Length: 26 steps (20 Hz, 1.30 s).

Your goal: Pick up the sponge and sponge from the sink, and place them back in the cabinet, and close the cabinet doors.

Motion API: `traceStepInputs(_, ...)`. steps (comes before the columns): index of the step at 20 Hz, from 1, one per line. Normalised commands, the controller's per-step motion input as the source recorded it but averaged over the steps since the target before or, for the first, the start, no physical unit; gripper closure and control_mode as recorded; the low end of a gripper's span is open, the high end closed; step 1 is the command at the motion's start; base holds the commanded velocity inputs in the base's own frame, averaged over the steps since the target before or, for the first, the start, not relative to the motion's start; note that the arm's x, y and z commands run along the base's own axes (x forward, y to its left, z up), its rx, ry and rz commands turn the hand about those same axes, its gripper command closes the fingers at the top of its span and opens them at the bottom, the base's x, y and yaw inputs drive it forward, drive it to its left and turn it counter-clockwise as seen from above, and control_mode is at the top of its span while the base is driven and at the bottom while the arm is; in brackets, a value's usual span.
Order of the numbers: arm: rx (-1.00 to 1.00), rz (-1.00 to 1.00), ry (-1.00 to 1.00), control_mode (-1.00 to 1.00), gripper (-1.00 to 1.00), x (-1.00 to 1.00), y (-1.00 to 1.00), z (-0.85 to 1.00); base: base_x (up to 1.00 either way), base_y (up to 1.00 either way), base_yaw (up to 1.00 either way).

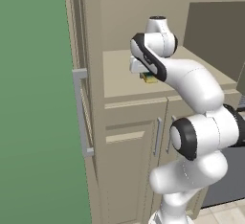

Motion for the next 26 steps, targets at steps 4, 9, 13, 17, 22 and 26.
traceStepInputs(4, 0.00, 0.00, 0.00, -1.00, 1.00, 0.22, 0.00, 0.00, 0.00, 0.00, 0.00)
traceStepInputs(9, 0.00, 0.00, 0.00, -1.00, 1.00, 0.22, 0.00, 0.00, 0.00, 0.00, 0.00)
traceStepInputs(13, 0.00, 0.00, 0.01, -1.00, 1.00, 0.26, 0.00, 0.00, 0.00, 0.00, 0.00)
traceStepInputs(17, 0.00, 0.00, 0.00, -1.00, 1.00, 0.23, 0.00, -0.02, 0.00, 0.00, 0.00)
traceStepInputs(22, 0.00, 0.00, 0.00, -1.00, 1.00, 0.22, 0.00, -0.11, 0.00, 0.00, 0.00)
traceStepInputs(26, 0.00, 0.00, 0.00, -1.00, 1.00, 0.18, 0.00, -0.10, 0.00, 0.00, 0.00)
